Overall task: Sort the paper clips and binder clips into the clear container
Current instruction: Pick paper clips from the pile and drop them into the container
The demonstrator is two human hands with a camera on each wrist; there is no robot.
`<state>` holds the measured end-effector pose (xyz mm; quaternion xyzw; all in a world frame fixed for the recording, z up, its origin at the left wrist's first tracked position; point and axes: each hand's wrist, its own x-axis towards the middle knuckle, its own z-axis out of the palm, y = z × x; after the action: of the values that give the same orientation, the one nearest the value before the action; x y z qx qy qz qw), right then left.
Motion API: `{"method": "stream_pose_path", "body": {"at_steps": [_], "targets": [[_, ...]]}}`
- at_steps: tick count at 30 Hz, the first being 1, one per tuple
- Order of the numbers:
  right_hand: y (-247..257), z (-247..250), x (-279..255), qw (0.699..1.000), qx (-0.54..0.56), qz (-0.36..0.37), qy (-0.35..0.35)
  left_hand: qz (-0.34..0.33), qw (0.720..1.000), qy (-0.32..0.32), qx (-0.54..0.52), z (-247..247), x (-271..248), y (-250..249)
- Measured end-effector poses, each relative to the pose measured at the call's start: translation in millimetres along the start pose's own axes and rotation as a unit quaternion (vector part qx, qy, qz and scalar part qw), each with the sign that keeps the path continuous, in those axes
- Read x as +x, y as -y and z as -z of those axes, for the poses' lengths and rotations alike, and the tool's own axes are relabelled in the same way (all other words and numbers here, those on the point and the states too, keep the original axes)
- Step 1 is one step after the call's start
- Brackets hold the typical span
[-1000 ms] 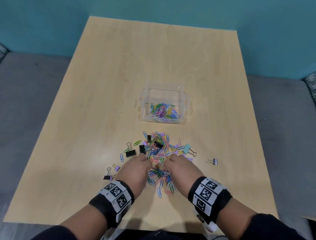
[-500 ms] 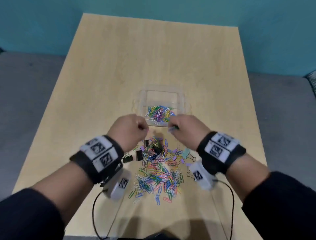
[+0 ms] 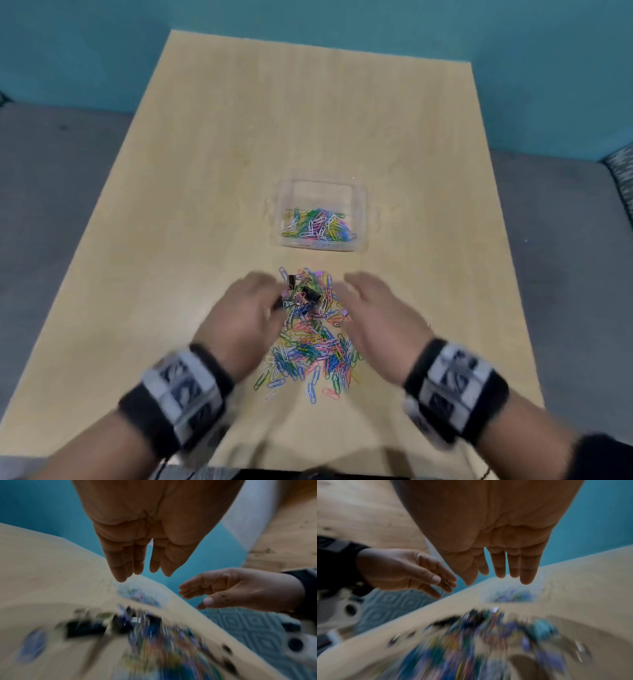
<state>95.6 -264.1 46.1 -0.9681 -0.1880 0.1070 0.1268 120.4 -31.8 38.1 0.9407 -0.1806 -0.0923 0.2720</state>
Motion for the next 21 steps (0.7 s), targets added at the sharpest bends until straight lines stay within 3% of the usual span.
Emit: {"method": "stream_pose_path", "body": {"at_steps": [3,6,9,14,21], "targets": [[15,-46,-54,0.994,-0.034,0.052,0.086,-0.014,0.995,0.058,0.085,-34,-67,5],[22,-73,-76,0.986,-0.065,0.042,0.149,-0.048,0.978,0.127,0.162,-62,-99,10],[30,-80,-75,0.991,-0.050,0.015,0.125,-0.039,0.974,0.127,0.186,-74,-96,3],[46,-77,-48,0.992,-0.032,-0.032,0.119,0.041,0.976,0.110,0.182,-81,-73,-15],[52,-80,-32,0.995,-0.050,-0.049,0.069,0.034,0.985,0.072,0.151,-83,-53,-10]]}}
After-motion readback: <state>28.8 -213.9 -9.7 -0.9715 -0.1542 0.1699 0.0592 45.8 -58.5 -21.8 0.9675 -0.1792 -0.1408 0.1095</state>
